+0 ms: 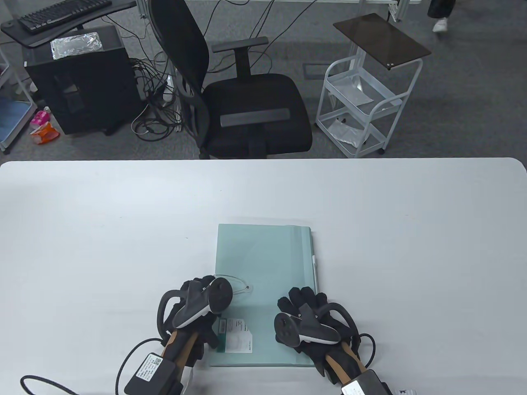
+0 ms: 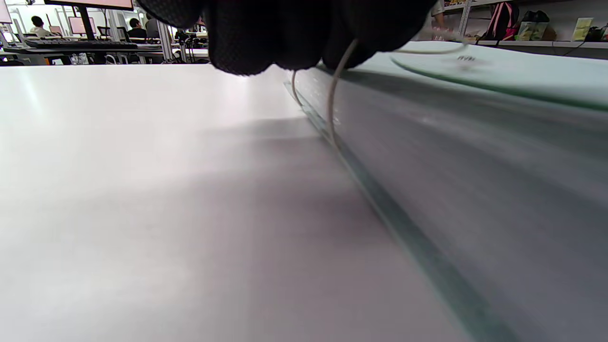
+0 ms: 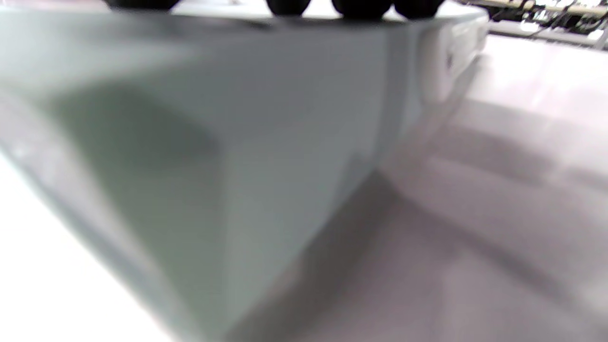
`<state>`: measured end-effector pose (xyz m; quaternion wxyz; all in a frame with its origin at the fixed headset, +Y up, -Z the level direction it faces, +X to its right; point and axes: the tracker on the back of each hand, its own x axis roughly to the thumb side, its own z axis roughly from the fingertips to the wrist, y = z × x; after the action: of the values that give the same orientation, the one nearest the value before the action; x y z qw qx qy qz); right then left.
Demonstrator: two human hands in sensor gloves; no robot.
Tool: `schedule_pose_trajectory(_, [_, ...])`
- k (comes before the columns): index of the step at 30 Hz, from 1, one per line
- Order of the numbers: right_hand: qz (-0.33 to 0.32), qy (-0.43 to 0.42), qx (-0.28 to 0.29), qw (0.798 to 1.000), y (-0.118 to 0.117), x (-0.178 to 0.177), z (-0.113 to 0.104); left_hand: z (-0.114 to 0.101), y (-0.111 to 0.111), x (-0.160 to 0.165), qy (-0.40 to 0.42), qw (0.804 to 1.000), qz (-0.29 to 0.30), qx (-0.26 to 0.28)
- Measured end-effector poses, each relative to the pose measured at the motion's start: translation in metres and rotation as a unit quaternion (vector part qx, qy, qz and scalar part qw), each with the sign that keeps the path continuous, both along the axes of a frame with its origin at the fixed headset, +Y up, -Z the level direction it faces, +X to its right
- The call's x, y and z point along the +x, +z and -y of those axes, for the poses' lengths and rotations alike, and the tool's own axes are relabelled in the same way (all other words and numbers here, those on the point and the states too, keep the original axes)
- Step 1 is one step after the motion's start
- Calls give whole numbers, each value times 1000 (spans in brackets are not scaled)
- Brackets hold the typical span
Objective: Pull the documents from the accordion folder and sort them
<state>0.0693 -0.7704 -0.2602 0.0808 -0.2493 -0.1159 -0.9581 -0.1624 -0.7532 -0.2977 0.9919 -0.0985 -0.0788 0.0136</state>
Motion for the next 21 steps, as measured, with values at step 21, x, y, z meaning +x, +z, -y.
schedule_pose_trajectory(21, [-83, -120, 96, 985, 7, -59, -76, 16, 1, 10, -37, 994, 45, -87])
